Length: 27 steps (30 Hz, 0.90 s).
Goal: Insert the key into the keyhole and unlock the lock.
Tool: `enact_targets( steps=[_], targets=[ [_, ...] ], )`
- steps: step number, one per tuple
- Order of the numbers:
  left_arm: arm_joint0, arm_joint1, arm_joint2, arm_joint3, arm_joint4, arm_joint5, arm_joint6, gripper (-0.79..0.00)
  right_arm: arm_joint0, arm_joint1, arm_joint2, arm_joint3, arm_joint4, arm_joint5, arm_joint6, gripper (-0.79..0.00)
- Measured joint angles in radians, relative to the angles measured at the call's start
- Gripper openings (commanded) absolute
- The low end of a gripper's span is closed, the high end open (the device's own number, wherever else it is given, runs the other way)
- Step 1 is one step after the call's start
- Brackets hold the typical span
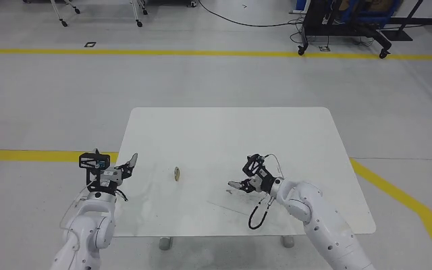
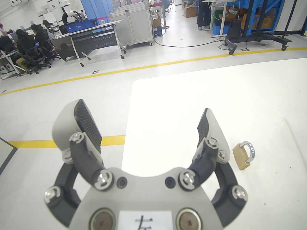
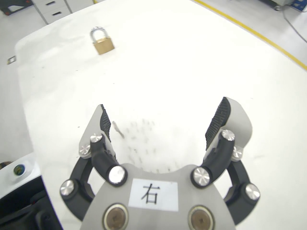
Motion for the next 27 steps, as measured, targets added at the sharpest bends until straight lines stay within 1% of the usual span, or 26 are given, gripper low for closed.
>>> enact_targets(
  steps=[2, 3, 4, 5, 6, 13, 15, 16, 17, 18, 19, 27],
  targets=[
    [0.0, 0.0, 0.0, 0.0, 0.0, 0.0, 0.0, 0.0, 0.01, 0.004, -0.002, 0.014, 0.006, -0.067, 0.024, -0.012],
    [0.0, 0.0, 0.0, 0.0, 0.0, 0.0, 0.0, 0.0, 0.013, 0.006, -0.006, 0.016, -0.001, -0.086, 0.037, -0.114],
    [0.0, 0.0, 0.0, 0.0, 0.0, 0.0, 0.0, 0.0, 0.015, 0.007, -0.012, 0.017, -0.015, -0.101, 0.053, -0.36],
    [0.0, 0.0, 0.0, 0.0, 0.0, 0.0, 0.0, 0.0, 0.02, 0.009, -0.022, 0.016, -0.036, -0.119, 0.074, -0.406],
    [0.0, 0.0, 0.0, 0.0, 0.0, 0.0, 0.0, 0.0, 0.024, 0.01, -0.029, 0.017, -0.049, -0.133, 0.088, -0.422],
    [0.0, 0.0, 0.0, 0.0, 0.0, 0.0, 0.0, 0.0, 0.057, 0.014, -0.072, 0.037, -0.094, -0.207, 0.117, -0.416],
    [0.0, 0.0, 0.0, 0.0, 0.0, 0.0, 0.0, 0.0, 0.065, 0.014, -0.086, 0.039, -0.115, -0.215, 0.112, -0.52],
    [0.0, 0.0, 0.0, 0.0, 0.0, 0.0, 0.0, 0.0, 0.068, 0.014, -0.091, 0.042, -0.126, -0.214, 0.109, -0.545],
    [0.0, 0.0, 0.0, 0.0, 0.0, 0.0, 0.0, 0.0, 0.073, 0.014, -0.099, 0.048, -0.141, -0.211, 0.105, -0.628],
    [0.0, 0.0, 0.0, 0.0, 0.0, 0.0, 0.0, 0.0, 0.077, 0.014, -0.105, 0.052, -0.151, -0.208, 0.103, -0.662],
    [0.0, 0.0, 0.0, 0.0, 0.0, 0.0, 0.0, 0.0, 0.081, 0.013, -0.111, 0.057, -0.16, -0.207, 0.099, -0.785],
    [0.0, 0.0, 0.0, 0.0, 0.0, 0.0, 0.0, 0.0, 0.117, 0.015, -0.133, 0.089, -0.232, -0.195, 0.033, -0.785]
  ],
)
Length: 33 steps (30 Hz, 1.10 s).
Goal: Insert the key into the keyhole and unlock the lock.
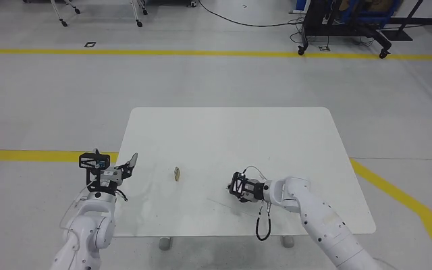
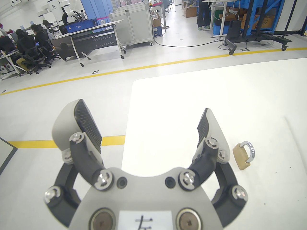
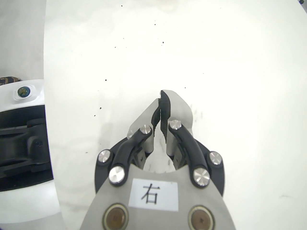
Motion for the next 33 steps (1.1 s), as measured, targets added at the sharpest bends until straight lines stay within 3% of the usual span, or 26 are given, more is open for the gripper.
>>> enact_targets(
  steps=[10, 16, 22, 29, 33],
  targets=[
    [0.0, 0.0, 0.0, 0.0, 0.0, 0.0, 0.0, 0.0, 0.11, 0.001, -0.006, 0.106, -0.066, -0.02, -0.12, -0.785],
    [0.0, 0.0, 0.0, 0.0, 0.0, 0.0, 0.0, 0.0, 0.16, -0.007, -0.029, 0.197, -0.088, 0.001, -0.283, -0.785],
    [0.0, 0.0, 0.0, 0.0, 0.0, 0.0, 0.0, 0.0, 0.162, -0.02, -0.069, 0.306, -0.107, 0.076, -0.495, -0.785],
    [0.0, 0.0, 0.0, 0.0, 0.0, 0.0, 0.0, 0.0, 0.146, -0.048, -0.114, 0.437, -0.11, 0.3, -0.756, -0.785],
    [0.0, 0.0, 0.0, 0.0, 0.0, 0.0, 0.0, 0.0, 0.161, -0.062, -0.13, 0.503, -0.072, 0.306, -0.825, -0.785]
  ],
)
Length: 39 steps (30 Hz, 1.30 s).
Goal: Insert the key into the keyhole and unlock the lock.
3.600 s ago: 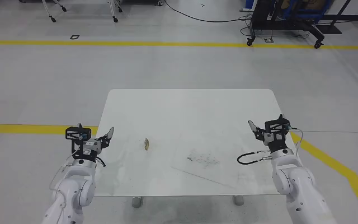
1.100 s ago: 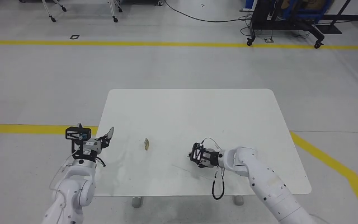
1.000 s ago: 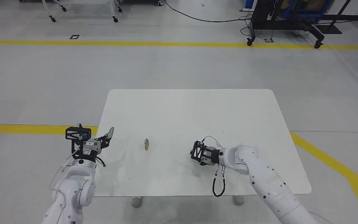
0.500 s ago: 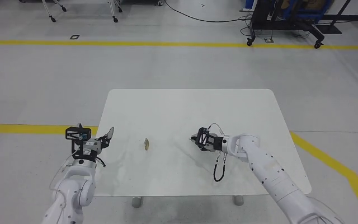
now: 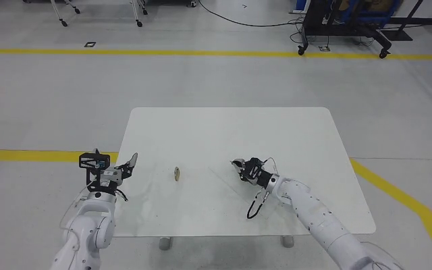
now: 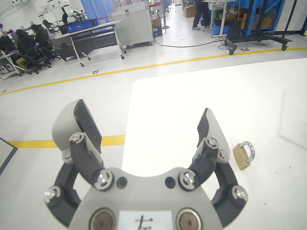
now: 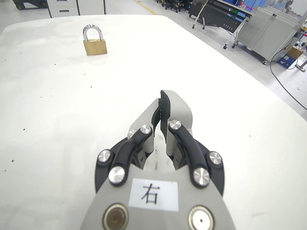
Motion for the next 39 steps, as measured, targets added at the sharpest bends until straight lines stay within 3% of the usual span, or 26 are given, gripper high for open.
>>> enact_targets(
  steps=[11, 20, 31, 36, 39],
  targets=[
    [0.0, 0.0, 0.0, 0.0, 0.0, 0.0, 0.0, 0.0, 0.0, -0.002, 0.0, 0.004, 0.011, -0.007, -0.007, -0.785],
    [0.0, 0.0, 0.0, 0.0, 0.0, 0.0, 0.0, 0.0, -0.06, -0.013, 0.043, -0.06, 0.245, -0.092, -0.239, -0.785],
    [-0.001, -0.001, -0.002, 0.003, -0.012, -0.005, -0.003, 0.0, -0.059, -0.015, 0.047, -0.053, 0.265, -0.096, -0.211, -0.785],
    [-0.02, -0.007, 0.021, 0.003, -0.108, -0.067, -0.008, 0.0, -0.079, -0.024, 0.037, -0.072, 0.326, -0.142, -0.22, -0.785],
    [-0.062, -0.019, 0.064, 0.019, -0.324, -0.234, -0.1, 0.0, -0.074, -0.049, -0.004, -0.047, 0.469, -0.245, -0.2, -0.785]
  ],
)
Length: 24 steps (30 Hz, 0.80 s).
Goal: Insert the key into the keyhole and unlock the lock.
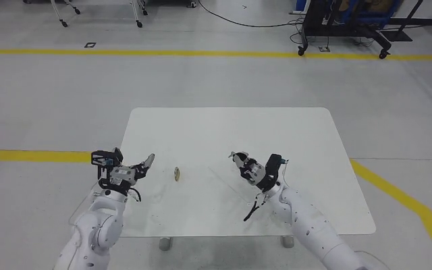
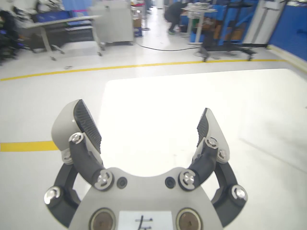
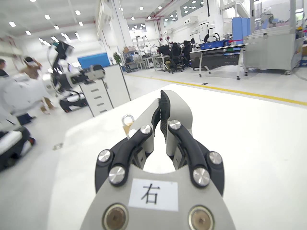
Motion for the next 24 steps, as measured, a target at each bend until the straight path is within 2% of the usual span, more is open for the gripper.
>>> enact_targets(
  steps=[2, 4, 5, 8, 10, 18, 22, 24],
  targets=[
    [-0.054, -0.002, 0.025, 0.029, -0.26, -0.119, -0.122, 0.0, 0.021, -0.024, -0.035, 0.026, 0.096, -0.064, -0.002, -0.785],
    [-0.104, -0.004, 0.059, 0.061, -0.478, -0.182, -0.228, 0.0, 0.038, -0.042, -0.059, 0.047, 0.162, -0.115, -0.019, -0.785],
    [-0.142, -0.005, 0.081, 0.088, -0.593, -0.205, -0.293, 0.0, 0.051, -0.055, -0.075, 0.065, 0.198, -0.146, -0.036, -0.785],
    [-0.228, -0.006, 0.12, 0.163, -0.779, -0.211, -0.427, 0.0, 0.08, -0.086, -0.108, 0.11, 0.272, -0.21, -0.068, -0.785],
    [-0.248, -0.006, 0.125, 0.18, -0.83, -0.206, -0.461, 0.0, 0.086, -0.091, -0.113, 0.121, 0.281, -0.215, -0.065, -0.785],
    [-0.238, -0.006, 0.128, 0.177, -0.823, -0.211, -0.451, 0.0, 0.085, -0.09, -0.112, 0.119, 0.279, -0.212, -0.064, -0.785],
    [-0.209, -0.011, 0.169, 0.191, -0.841, -0.301, -0.428, 0.0, 0.066, -0.097, -0.12, 0.1, 0.321, -0.234, -0.039, -0.785],
    [-0.212, -0.017, 0.211, 0.217, -0.971, -0.364, -0.459, 0.0, 0.057, -0.108, -0.135, 0.092, 0.421, -0.272, 0.016, -0.785]
  ],
)
